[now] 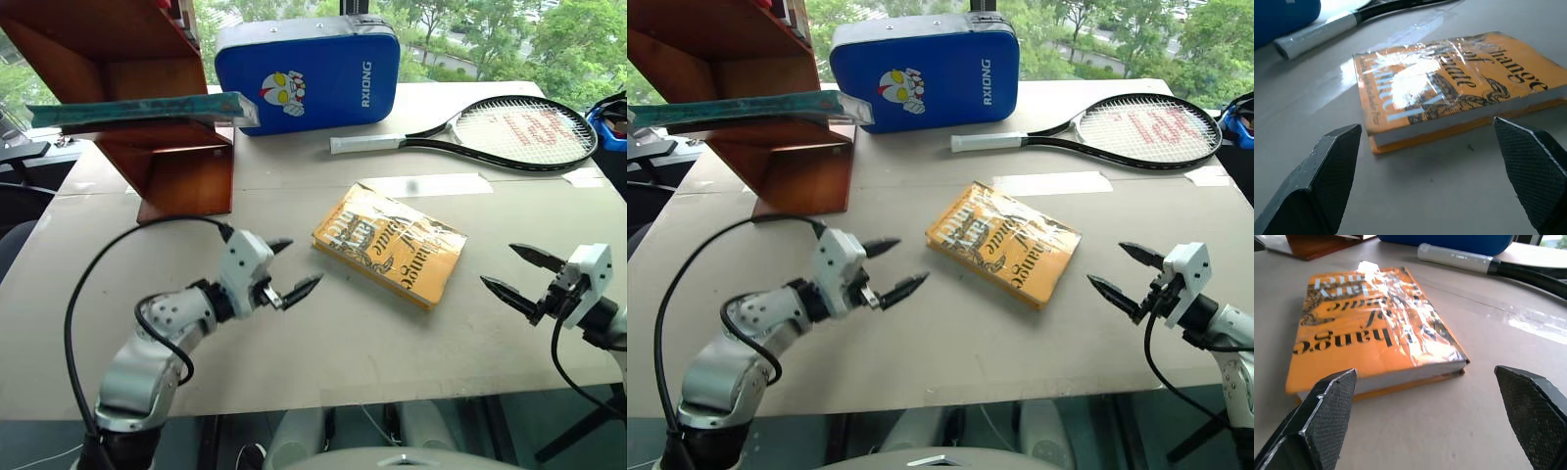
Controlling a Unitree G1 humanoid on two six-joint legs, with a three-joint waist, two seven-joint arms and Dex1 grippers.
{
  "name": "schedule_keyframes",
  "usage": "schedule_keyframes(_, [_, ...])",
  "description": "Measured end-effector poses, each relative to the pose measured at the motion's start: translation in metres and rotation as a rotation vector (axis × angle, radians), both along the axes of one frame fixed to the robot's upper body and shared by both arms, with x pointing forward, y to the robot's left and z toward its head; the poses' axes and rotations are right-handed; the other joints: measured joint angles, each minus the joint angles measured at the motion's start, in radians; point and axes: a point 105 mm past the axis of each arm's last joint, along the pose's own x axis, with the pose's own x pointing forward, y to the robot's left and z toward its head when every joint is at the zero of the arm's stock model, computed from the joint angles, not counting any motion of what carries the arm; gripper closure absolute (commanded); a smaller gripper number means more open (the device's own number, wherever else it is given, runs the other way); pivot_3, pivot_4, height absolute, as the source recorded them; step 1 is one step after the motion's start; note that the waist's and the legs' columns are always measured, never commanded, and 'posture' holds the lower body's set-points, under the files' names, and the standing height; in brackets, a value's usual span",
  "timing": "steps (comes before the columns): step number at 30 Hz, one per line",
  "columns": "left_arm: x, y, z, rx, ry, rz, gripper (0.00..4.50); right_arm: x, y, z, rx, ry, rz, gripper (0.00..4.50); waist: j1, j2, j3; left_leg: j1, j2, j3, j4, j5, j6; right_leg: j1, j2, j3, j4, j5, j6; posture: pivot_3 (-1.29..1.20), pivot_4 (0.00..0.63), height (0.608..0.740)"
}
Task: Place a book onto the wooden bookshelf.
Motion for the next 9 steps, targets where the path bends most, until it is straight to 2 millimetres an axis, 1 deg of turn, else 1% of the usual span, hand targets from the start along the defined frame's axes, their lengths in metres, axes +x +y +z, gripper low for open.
schedule_keyframes(1, [-0.008,-0.001,-0.015,0.002,0.053,0.013,0.06,-0.004,-0.005,-0.011,-0.020,0.021,-0.015,0.00,0.001,0.000,0.000,0.000,0.000,0.000,0.000,0.000,0.000,0.000,0.000,0.000,0.000,0.000,0.000,0.00,0.150,0.740])
schedule_keyframes(3, [-0.014,0.003,-0.029,0.013,0.086,0.059,0.06,-0.011,-0.014,-0.028,-0.046,0.052,-0.032,0.00,0.009,0.000,0.000,0.001,0.000,0.000,0.001,0.000,0.000,0.001,0.000,0.000,0.000,0.000,0.000,0.00,0.150,0.740])
schedule_keyframes(5, [-0.016,0.007,-0.032,0.013,0.073,0.081,0.06,-0.016,-0.019,-0.039,-0.060,0.066,-0.040,0.00,0.015,0.002,-0.001,0.006,0.000,0.000,-0.001,0.000,0.000,0.005,0.000,0.001,0.000,0.000,0.000,0.00,0.150,0.740])
schedule_keyframes(7, [-0.017,0.011,-0.036,0.004,0.060,0.105,0.06,-0.021,-0.023,-0.048,-0.058,0.078,-0.051,0.00,0.018,0.004,-0.002,0.015,0.001,0.000,-0.005,0.000,0.000,0.013,0.000,0.001,-0.004,0.000,0.000,0.00,0.150,0.740])
schedule_keyframes(9, [-0.017,0.016,-0.039,0.001,0.044,0.128,0.06,-0.022,-0.024,-0.050,-0.049,0.069,-0.053,0.00,0.017,0.007,-0.004,0.016,0.001,0.000,-0.005,0.000,0.000,0.015,0.000,0.001,-0.004,0.000,-0.001,0.00,0.150,0.740])
